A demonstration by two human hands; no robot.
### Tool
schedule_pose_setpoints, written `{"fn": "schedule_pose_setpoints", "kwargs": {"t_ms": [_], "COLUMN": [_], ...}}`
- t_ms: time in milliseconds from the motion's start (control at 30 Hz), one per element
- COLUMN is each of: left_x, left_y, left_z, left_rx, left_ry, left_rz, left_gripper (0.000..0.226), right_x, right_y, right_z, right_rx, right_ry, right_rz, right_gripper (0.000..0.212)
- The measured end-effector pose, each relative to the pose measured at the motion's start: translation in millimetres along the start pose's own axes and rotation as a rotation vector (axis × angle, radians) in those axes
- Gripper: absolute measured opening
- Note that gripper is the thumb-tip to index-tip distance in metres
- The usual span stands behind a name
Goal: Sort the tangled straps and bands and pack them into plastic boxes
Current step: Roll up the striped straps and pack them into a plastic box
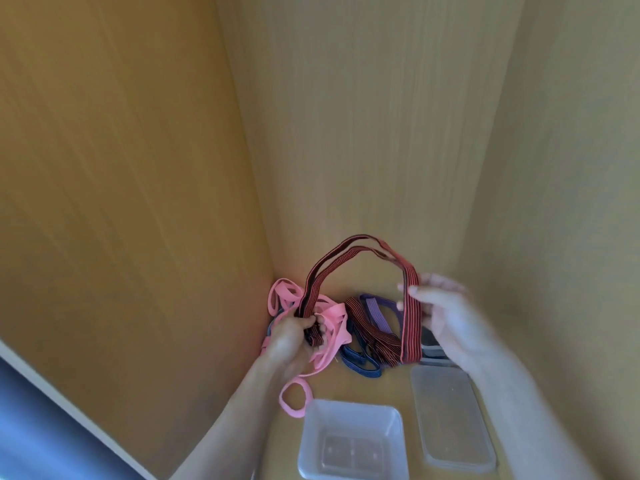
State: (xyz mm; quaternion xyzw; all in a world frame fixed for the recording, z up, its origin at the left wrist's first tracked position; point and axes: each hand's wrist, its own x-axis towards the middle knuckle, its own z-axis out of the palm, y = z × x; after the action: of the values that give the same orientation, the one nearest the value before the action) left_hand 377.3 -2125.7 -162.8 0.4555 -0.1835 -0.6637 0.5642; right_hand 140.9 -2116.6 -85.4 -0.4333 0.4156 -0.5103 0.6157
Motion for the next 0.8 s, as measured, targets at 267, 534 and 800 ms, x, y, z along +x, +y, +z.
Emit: {"fn": "schedule_pose_setpoints", "kwargs": {"t_ms": [267,534,800], "left_x": [-2,-35,-49], "left_y": [44,88,93], "left_z": [37,103,133], "left_rx": [0.329,0.813,0.83], "left_ry": [-0.005,-0.204,-0.34], "left_rz": [0.29,0.563,0.563], "left_gripper": [0.022,0.022,0.023], "right_x": [-15,-9,2], "right_y": [53,15,-40], "right_z": [-19,-9,43], "right_rx": [-0.101,-0.283,-0.909], "right_ry": [0.008,-0.044,0.113], "right_rz": [0.199,-0.07,-0.844], "right_gripper": [0.027,0.047,0.044]}}
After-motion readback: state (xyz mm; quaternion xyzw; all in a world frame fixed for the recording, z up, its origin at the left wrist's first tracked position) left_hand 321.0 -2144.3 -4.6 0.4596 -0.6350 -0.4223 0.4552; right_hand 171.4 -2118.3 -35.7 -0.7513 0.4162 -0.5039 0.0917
